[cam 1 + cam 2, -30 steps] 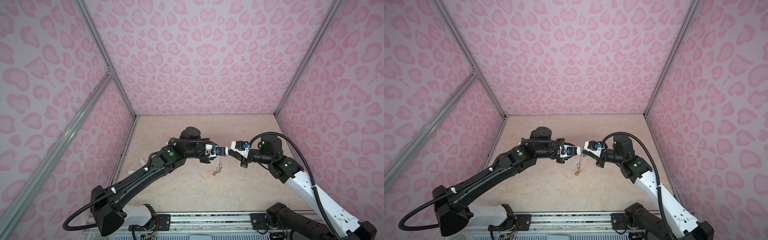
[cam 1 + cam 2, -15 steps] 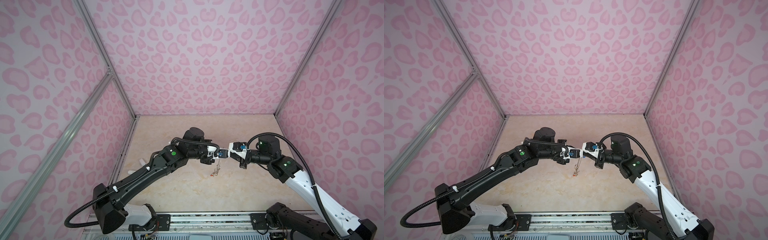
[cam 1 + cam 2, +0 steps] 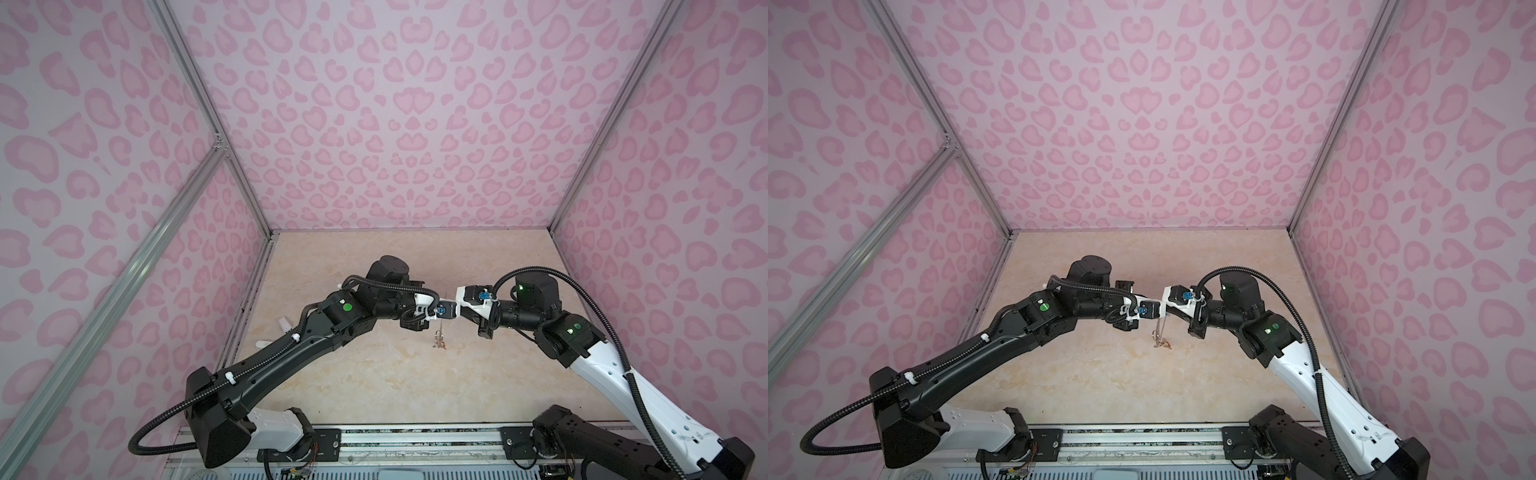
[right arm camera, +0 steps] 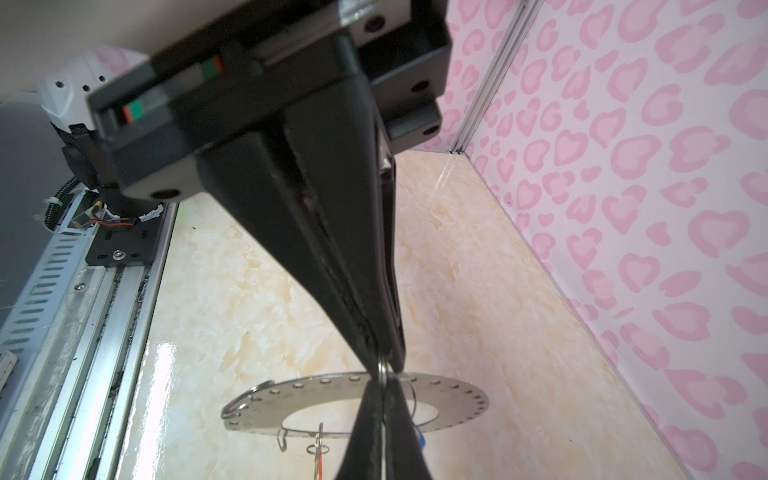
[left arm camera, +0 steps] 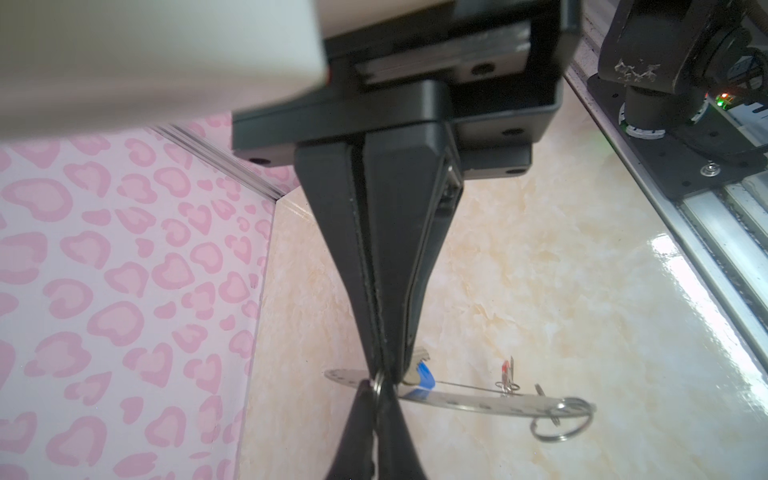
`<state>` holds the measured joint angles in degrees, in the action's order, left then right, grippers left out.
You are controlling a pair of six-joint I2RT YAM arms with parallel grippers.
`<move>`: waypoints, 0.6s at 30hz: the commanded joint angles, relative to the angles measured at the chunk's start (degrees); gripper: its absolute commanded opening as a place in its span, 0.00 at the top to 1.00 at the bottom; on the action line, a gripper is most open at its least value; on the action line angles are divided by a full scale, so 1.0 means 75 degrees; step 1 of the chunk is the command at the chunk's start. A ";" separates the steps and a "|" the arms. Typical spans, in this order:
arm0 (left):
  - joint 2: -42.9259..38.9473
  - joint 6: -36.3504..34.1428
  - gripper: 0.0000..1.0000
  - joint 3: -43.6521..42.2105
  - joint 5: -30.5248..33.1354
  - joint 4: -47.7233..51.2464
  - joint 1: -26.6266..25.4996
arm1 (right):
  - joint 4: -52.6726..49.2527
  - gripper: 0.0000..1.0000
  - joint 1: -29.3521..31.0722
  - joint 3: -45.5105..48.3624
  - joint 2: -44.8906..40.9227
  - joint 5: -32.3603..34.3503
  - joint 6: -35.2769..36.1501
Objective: Put the keys on the keyring
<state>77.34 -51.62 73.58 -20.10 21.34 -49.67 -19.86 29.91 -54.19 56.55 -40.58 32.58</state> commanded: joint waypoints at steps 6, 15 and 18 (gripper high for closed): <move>-0.0120 0.0716 0.97 -0.0092 -0.0617 -0.0328 0.0183 | 0.0528 0.76 0.0013 0.0396 -0.0471 0.0758 0.0192; -0.0537 0.1813 0.97 -0.0717 -0.1771 -0.1728 0.0638 | 0.1297 0.65 -0.0124 0.1129 -0.0961 0.0728 -0.0382; -0.0606 0.2032 0.97 -0.0884 -0.1974 -0.2087 0.0696 | 0.1631 0.63 -0.0112 0.1223 -0.0943 0.0619 -0.0576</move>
<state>73.65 -39.29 67.68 -31.18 12.05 -44.69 -11.92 28.93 -45.65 49.50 -35.03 30.57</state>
